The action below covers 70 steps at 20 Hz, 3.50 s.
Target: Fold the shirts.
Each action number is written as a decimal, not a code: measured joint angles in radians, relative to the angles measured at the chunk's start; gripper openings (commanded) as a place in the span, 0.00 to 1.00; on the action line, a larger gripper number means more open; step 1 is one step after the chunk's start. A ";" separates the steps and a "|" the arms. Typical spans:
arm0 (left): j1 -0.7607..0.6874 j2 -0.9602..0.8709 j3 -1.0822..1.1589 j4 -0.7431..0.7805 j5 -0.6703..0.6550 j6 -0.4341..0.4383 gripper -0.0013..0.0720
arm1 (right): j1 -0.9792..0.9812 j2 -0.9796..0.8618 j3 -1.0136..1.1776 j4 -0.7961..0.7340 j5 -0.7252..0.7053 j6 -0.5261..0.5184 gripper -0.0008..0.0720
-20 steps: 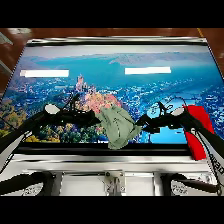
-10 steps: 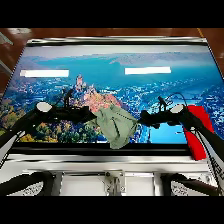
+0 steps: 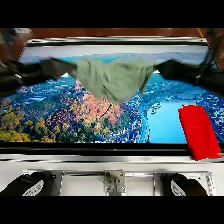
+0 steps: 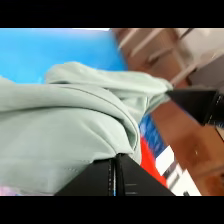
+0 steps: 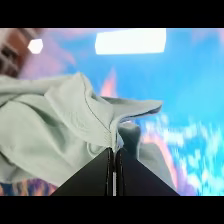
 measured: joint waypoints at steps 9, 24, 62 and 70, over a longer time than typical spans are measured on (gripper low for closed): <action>0.002 0.086 0.332 0.248 -0.149 -0.126 0.06 | -0.001 0.189 0.259 -0.069 0.105 0.007 0.09; -0.068 0.092 -0.321 0.607 -0.272 -0.258 0.06 | -0.001 0.138 -0.150 -0.359 0.494 0.223 0.09; -0.155 -0.416 -0.676 0.055 0.065 -0.218 0.98 | -0.002 -0.401 -0.246 -0.287 0.073 0.185 0.09; -0.200 -0.510 -0.683 -0.190 0.178 -0.100 0.23 | -0.002 -0.401 -0.246 -0.282 0.069 0.191 0.09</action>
